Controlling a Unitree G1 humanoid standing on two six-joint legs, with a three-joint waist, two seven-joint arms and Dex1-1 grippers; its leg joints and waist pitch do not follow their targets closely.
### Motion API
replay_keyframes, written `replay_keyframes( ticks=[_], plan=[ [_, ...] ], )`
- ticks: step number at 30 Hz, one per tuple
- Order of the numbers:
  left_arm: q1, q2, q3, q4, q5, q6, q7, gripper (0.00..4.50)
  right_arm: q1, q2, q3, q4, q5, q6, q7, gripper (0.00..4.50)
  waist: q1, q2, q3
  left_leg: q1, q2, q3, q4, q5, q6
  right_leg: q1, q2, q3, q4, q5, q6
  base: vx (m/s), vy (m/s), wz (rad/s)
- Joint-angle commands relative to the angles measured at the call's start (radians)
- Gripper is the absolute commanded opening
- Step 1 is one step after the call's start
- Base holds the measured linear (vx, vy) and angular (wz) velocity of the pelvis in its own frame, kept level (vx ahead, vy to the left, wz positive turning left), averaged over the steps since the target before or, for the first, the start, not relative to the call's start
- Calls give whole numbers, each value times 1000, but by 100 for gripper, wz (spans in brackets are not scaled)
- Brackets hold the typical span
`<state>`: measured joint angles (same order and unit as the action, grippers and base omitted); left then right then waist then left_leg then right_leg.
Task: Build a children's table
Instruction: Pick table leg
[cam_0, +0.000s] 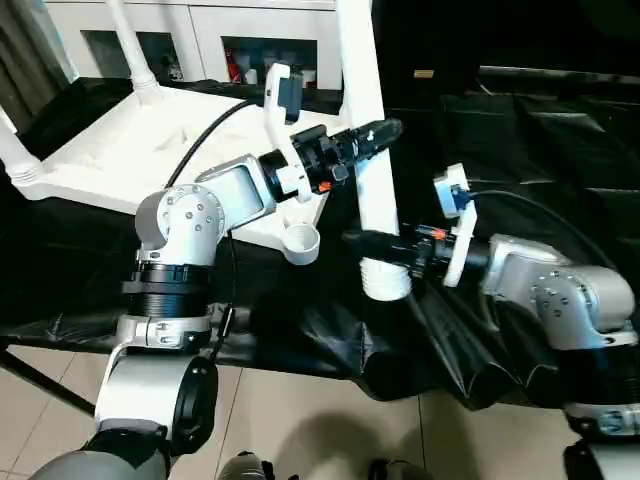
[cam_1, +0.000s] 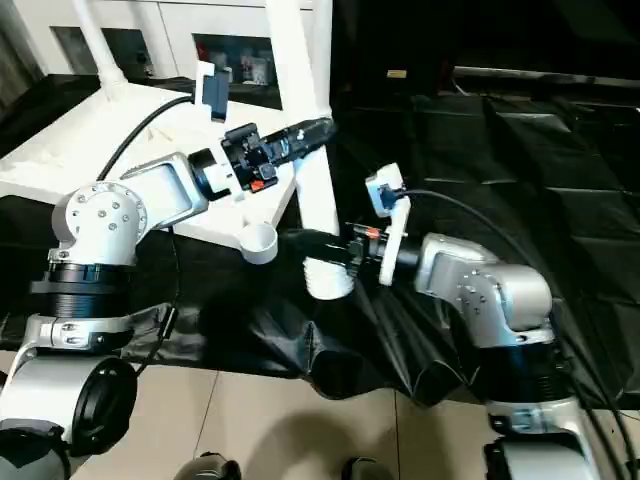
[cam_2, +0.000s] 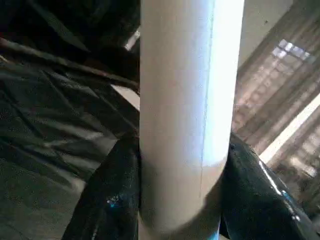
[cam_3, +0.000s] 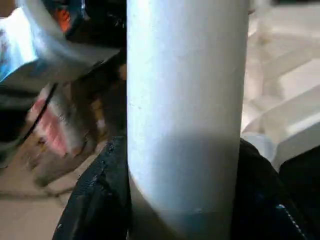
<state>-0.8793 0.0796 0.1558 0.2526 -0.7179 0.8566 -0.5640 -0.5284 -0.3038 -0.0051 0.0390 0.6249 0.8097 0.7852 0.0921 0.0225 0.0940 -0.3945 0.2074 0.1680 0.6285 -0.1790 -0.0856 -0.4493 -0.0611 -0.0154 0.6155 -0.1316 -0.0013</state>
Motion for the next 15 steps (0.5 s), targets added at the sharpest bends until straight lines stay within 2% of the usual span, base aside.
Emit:
replay_keyframes(
  ticks=[1, 2, 4, 6, 10, 13, 14, 15],
  plan=[
    [6, -17, -31, -21, 42, -15, 56, 258, -5, 16, -24, -29, -37, -49, -77, 195, 2, -16, -102, 9, -8, 10, -63, -106, 20, 73, -38, 12, -70, -283, -174, 0, 0, 0],
    [12, -24, -35, -27, 60, -29, 84, 269, -4, 26, -19, -36, -50, -60, -93, 195, 1, -17, -102, 8, -10, 10, -64, -107, 19, 77, -38, 12, -69, -286, -172, 0, 0, 0],
    [21, -37, -39, -37, 77, -43, 118, 282, -2, 34, -4, -42, -74, -79, -112, 195, 3, -14, -101, 10, -10, 10, -64, -113, 20, 75, -37, 12, -71, -292, -166, 0, 0, 0],
    [38, -63, -52, -55, 111, -63, 181, 306, 4, 30, 52, -51, -152, -137, -144, 195, 1, -16, -102, 6, -7, 8, -65, -110, 14, 76, -38, 12, -70, -277, -159, 0, 0, 0],
    [53, -101, -64, -41, 179, -120, 282, 308, 11, 60, 68, -46, -179, -156, -186, 195, -2, -17, -103, 5, -10, 9, -63, -113, 26, 76, -37, 12, -74, -281, -151, 0, 0, 0],
    [42, -111, -40, -8, 209, -161, 346, 275, 10, 74, 70, -38, -194, -169, -212, 194, -2, -15, -102, 2, -11, 7, -65, -109, 27, 75, -35, 11, -75, -282, -149, 0, 0, 0],
    [32, -113, -22, 0, 214, -180, 366, 272, 9, 79, 72, -32, -205, -179, -224, 194, -2, -15, -103, 5, -11, 8, -64, -115, 26, 74, -35, 11, -75, -283, -150, 0, 0, 0],
    [24, -114, -5, 1, 214, -190, 380, 248, 8, 83, 71, -28, -209, -185, -232, 194, -2, -15, -102, 4, -12, 8, -65, -120, 24, 74, -35, 10, -76, -288, -149, 0, 0, 0]
  ],
)
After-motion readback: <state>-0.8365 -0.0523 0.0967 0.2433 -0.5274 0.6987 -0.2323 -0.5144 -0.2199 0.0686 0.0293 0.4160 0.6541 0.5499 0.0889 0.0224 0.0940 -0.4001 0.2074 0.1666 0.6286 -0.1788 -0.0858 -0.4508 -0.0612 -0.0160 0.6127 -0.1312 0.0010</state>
